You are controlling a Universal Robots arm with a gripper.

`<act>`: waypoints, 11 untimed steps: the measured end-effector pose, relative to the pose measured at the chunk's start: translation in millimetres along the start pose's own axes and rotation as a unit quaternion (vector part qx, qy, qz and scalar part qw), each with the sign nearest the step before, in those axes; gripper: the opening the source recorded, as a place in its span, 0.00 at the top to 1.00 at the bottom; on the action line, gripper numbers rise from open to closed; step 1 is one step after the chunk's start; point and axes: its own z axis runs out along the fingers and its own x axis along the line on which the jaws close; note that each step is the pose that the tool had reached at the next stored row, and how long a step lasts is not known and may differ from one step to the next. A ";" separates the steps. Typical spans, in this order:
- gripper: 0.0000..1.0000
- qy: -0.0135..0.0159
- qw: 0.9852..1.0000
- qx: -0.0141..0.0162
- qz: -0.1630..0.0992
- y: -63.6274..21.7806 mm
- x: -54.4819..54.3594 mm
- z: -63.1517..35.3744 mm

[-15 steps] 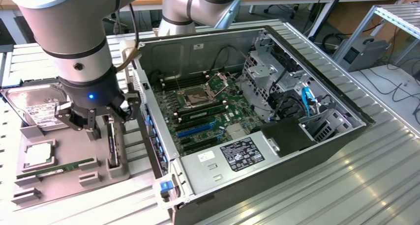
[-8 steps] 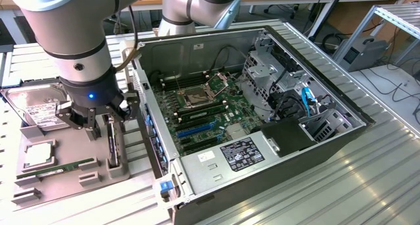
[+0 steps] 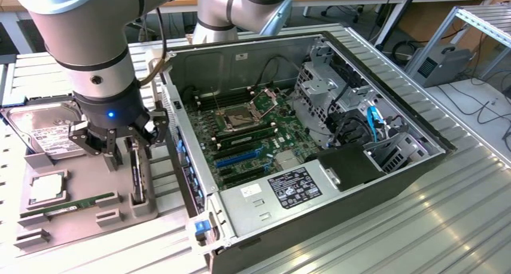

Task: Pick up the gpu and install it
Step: 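Pick up the gpu and move the gpu toward the slot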

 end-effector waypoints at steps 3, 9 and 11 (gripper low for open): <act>0.46 0.000 1.000 0.000 0.000 2.6 0.3 2.8; 0.46 0.000 1.000 0.000 0.000 4.9 0.6 7.9; 0.46 0.000 1.000 0.000 0.000 5.0 0.7 9.6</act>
